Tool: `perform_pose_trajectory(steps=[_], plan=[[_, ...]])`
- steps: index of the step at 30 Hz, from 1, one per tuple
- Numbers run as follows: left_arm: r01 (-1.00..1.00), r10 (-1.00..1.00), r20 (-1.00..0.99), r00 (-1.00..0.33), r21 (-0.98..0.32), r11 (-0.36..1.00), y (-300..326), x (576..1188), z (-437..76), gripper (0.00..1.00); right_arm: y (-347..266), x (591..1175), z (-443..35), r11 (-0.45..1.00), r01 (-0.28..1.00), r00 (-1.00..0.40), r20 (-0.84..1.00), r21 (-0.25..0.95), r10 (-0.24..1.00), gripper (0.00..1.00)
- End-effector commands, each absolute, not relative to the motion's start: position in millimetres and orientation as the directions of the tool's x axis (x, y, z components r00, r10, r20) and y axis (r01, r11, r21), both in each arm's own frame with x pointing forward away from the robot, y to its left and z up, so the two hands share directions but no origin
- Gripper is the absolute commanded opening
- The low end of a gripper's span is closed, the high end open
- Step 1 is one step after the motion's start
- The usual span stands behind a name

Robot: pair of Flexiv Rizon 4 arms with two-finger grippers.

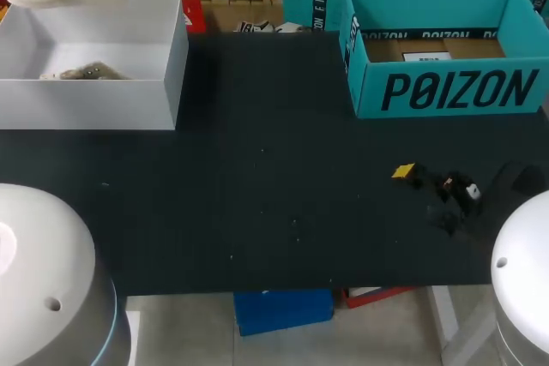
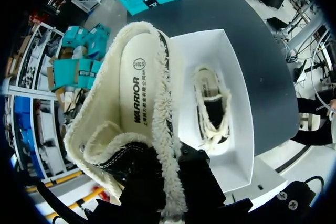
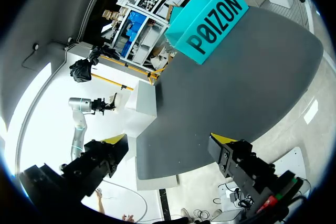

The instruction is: Take the shoe out of the shoebox, open the shoe tongue, remove and reinsert the insole, then place the shoe into the shoebox

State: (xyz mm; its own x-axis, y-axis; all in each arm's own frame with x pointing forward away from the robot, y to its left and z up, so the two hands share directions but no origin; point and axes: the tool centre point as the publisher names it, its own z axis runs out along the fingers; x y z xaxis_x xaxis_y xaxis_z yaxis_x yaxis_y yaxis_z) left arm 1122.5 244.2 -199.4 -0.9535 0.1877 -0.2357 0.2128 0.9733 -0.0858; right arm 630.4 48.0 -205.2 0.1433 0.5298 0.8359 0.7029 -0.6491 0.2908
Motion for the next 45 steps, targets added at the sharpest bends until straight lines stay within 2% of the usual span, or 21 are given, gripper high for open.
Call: perform_pose_trajectory(steps=[1, 7, 25, 45], plan=[[0.222, 0.195, -0.255, -0.947, -0.084, 0.971, 243.5, 1122.7, -205.9, 0.00, 43.9, 630.0, -206.4, -0.199, 0.979, 0.148, 0.841, -0.048, 0.521, 1.00], [0.207, 0.179, -0.285, -0.942, -0.071, 0.976, 246.5, 1120.4, -221.8, 0.00, 43.9, 630.0, -206.4, -0.199, 0.979, 0.148, 0.841, -0.048, 0.521, 1.00], [0.201, 0.171, -0.294, -0.940, -0.077, 0.976, 256.2, 1142.7, -322.7, 0.00, 43.9, 630.0, -206.4, -0.199, 0.979, 0.148, 0.841, -0.048, 0.521, 1.00], [0.208, 0.178, -0.249, -0.952, -0.101, 0.973, 245.4, 1155.0, -366.1, 0.00, 43.9, 630.0, -206.4, -0.199, 0.979, 0.148, 0.841, -0.048, 0.521, 1.00]])
